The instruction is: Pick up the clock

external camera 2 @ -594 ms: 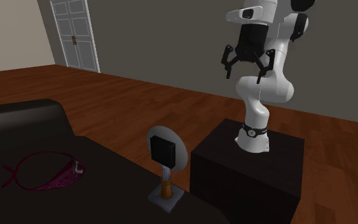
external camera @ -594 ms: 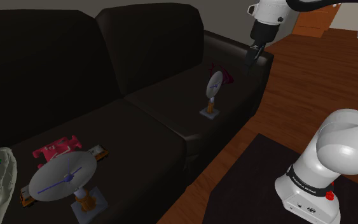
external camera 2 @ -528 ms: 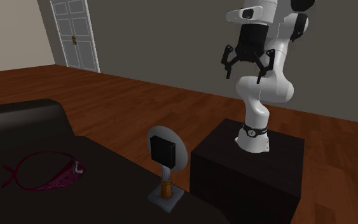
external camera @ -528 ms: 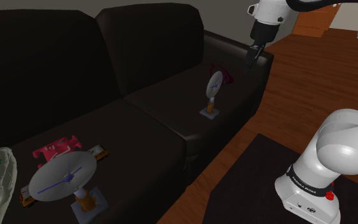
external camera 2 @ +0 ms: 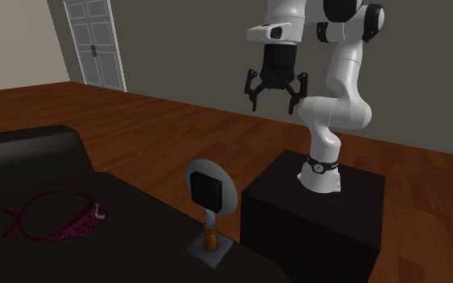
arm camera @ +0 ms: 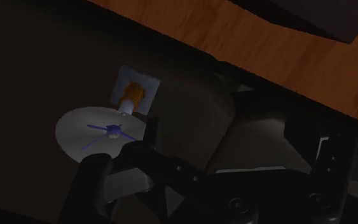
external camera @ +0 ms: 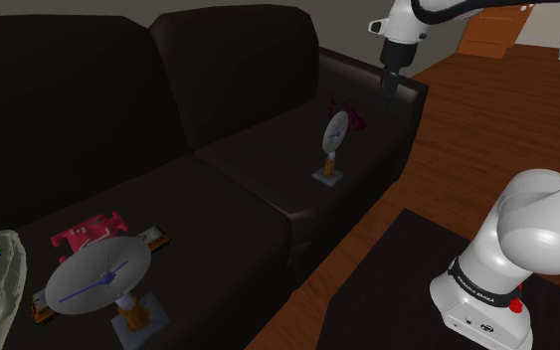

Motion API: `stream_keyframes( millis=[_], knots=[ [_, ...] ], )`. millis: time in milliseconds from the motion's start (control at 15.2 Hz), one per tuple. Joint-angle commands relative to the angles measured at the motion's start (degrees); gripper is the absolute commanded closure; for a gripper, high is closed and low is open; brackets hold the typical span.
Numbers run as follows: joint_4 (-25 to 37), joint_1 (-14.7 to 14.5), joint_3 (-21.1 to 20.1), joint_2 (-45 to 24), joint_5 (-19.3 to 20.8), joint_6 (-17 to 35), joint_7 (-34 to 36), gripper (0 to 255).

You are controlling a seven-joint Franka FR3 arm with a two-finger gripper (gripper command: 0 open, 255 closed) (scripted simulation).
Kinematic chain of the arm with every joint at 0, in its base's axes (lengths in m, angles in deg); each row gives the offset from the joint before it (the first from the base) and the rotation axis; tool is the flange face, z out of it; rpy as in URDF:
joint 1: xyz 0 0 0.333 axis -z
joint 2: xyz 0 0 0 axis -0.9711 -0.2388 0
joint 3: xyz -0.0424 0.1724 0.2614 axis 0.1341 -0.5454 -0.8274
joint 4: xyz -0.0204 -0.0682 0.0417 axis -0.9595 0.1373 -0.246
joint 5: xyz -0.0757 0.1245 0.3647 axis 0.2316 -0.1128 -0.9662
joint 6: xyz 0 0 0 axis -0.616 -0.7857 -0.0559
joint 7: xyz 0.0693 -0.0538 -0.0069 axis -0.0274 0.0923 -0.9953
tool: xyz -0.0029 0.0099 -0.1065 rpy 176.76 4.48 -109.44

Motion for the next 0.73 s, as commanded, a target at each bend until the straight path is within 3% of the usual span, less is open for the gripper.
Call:
stream_keyframes(
  millis=[0, 330, 660],
  knots=[
    [2.5, -1.2, 3.2, -4.2, 0.7, 0.9, -7.7, 0],
    [10.8, -4.3, 9.7, -16.3, -0.2, 2.7, -25.5, 0],
    [21.1, -5.8, 13.7, -30.0, -4.1, 3.1, -43.3, 0]
  ],
)
